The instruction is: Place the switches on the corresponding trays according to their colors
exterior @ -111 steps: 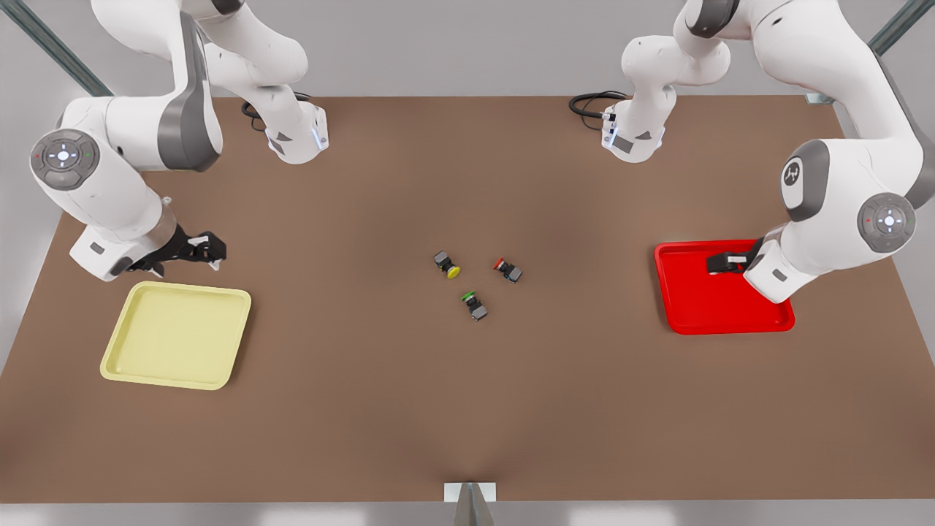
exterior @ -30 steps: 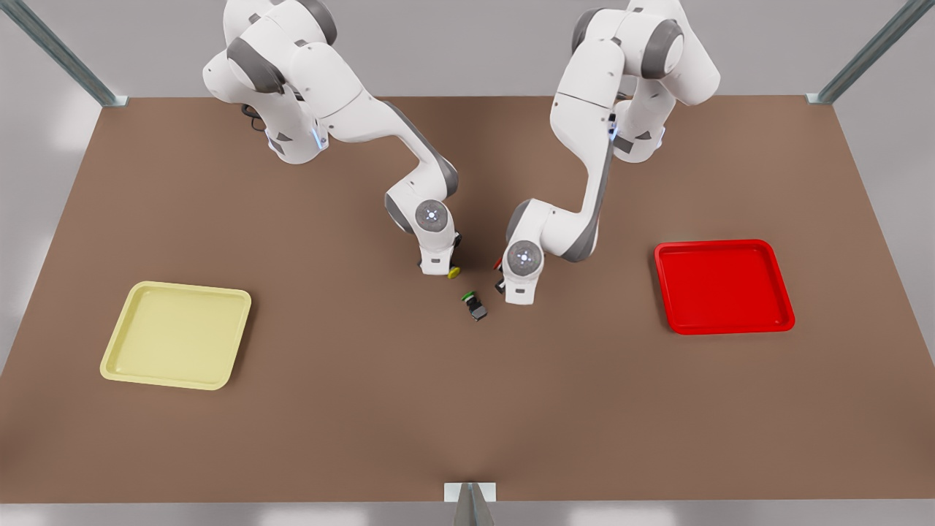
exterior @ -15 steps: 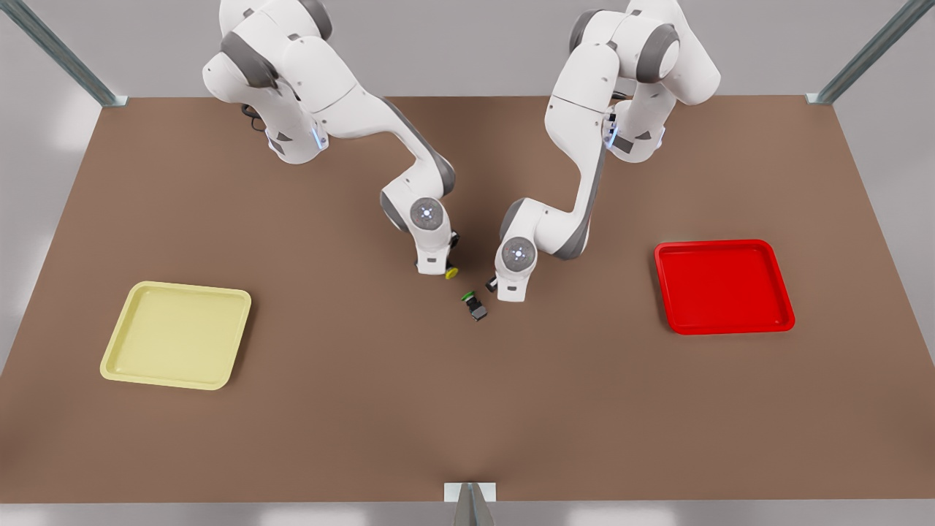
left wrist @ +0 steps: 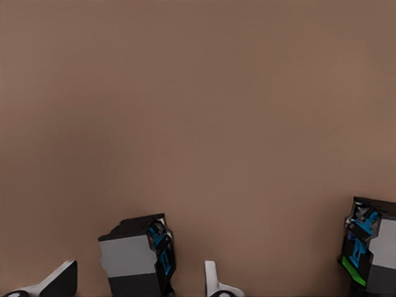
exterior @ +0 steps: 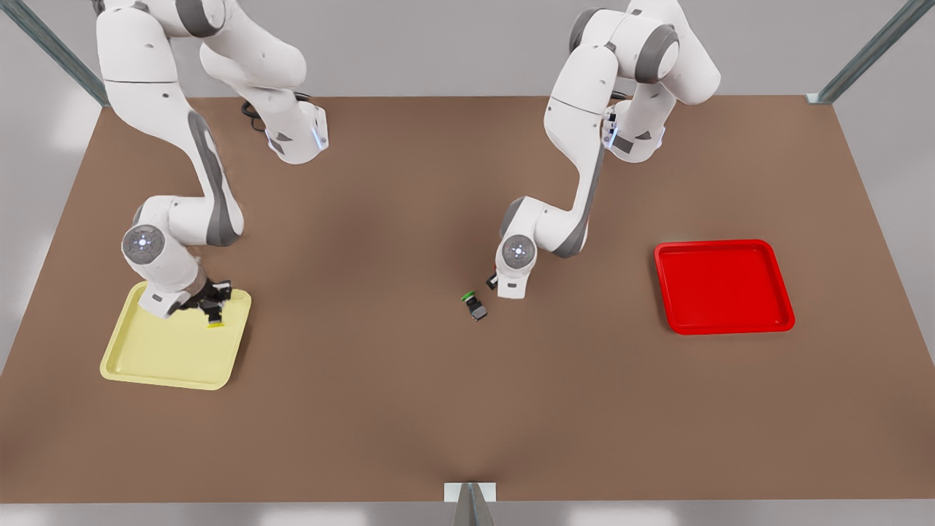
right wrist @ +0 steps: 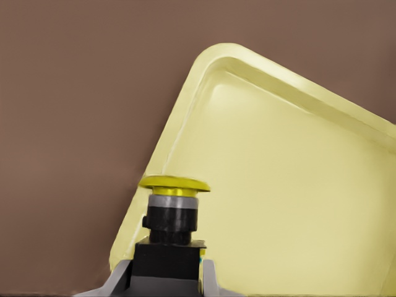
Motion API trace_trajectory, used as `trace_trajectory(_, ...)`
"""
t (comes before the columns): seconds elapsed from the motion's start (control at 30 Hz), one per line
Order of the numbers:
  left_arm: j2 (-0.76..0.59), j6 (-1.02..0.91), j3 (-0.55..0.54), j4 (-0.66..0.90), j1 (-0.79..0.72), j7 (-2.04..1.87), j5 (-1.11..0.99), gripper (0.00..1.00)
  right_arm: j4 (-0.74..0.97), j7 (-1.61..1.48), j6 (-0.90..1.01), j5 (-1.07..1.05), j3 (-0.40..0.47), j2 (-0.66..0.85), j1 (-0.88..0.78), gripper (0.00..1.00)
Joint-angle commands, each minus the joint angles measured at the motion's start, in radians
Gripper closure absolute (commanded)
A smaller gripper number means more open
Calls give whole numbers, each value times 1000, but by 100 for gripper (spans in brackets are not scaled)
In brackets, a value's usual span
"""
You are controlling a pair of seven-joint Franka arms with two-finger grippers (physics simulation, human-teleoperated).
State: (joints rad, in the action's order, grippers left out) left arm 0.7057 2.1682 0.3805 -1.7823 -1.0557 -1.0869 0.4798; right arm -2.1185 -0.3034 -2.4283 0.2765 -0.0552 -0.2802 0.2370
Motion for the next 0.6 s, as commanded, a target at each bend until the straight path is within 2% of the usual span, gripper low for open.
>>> trace_trajectory(0.0, 0, 4, -2, 0, 0, -1, 0, 1, 18, -26, -2, 9, 0, -17, 19, 46)
trace_trajectory(0.03, 1, 4, -2, 0, 0, -1, 0, 1, 77, -91, 0, 9, 0, -59, 53, 46)
trace_trajectory(0.07, 3, 4, -3, 0, 0, -1, 0, 2, 87, -109, -2, 10, 0, -80, 71, 38)
trace_trajectory(0.1, 3, 4, -5, 0, 0, 1, 0, 3, 89, -108, -3, 10, 0, -82, 71, 0)
trace_trajectory(0.47, -8, 44, -17, -52, 2, 7, -12, 7, 110, -106, 34, 3, -18, -68, 56, 0)
trace_trajectory(0.5, -9, 44, -17, -52, 2, 5, -10, 7, 196, -99, 210, -2, -84, -60, 67, 0)
trace_trajectory(0.57, -28, 44, -17, -54, 8, 5, -10, 7, 540, -56, 673, -82, -236, -83, 48, 0)
